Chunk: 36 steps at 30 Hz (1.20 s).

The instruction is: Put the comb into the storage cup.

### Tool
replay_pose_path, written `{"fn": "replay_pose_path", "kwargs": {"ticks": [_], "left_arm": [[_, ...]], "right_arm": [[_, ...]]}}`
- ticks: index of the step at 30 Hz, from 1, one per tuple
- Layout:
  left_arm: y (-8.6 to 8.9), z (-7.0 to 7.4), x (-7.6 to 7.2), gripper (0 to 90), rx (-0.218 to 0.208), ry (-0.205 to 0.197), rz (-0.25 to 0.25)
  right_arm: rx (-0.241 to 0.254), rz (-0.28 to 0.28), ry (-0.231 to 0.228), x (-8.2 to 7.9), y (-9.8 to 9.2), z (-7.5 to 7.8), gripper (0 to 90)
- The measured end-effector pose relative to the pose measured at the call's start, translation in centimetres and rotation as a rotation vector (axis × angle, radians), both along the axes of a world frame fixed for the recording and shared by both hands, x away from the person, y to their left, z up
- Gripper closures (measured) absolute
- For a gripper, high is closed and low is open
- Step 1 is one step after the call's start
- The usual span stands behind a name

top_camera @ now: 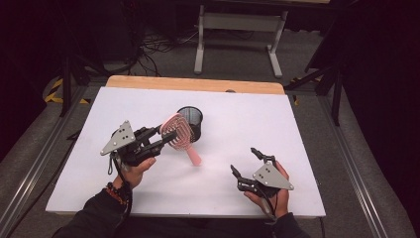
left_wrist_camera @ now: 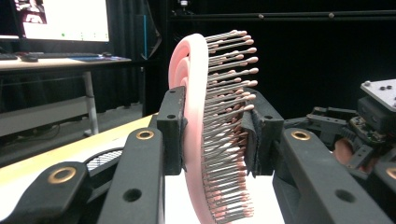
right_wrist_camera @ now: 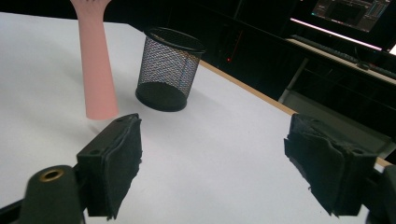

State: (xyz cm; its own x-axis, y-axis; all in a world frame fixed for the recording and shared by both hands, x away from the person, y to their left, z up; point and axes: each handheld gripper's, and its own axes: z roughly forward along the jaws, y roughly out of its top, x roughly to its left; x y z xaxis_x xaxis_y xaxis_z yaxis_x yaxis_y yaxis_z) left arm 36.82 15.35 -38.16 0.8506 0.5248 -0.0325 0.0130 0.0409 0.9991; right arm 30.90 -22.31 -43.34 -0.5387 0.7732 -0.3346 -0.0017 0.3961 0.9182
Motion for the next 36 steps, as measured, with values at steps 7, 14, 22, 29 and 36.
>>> {"fn": "replay_pose_path", "kwargs": {"ticks": [7,14,22,29,36], "left_arm": [[0.4,0.2,0.3,65.0,0.012,-0.011,0.025],[0.8,0.5,0.6,65.1,0.029,-0.026,0.038],[1.5,1.2,1.3,65.2,0.025,-0.036,0.076],[2.6,2.0,1.8,65.2,0.003,-0.038,0.102],[3.6,2.9,2.2,65.2,0.010,-0.046,0.128]], "right_arm": [[0.025,-0.028,0.037,-0.2,-1.1,-0.5,10.7],[0.029,-0.038,0.055,-0.1,-1.5,-0.7,6.5],[-0.005,-0.048,0.054,0.1,-1.1,-1.0,6.9],[-0.015,-0.051,0.054,0.1,-1.1,-1.1,7.0],[-0.018,-0.039,0.054,0.1,-0.9,-1.1,7.2]]}}
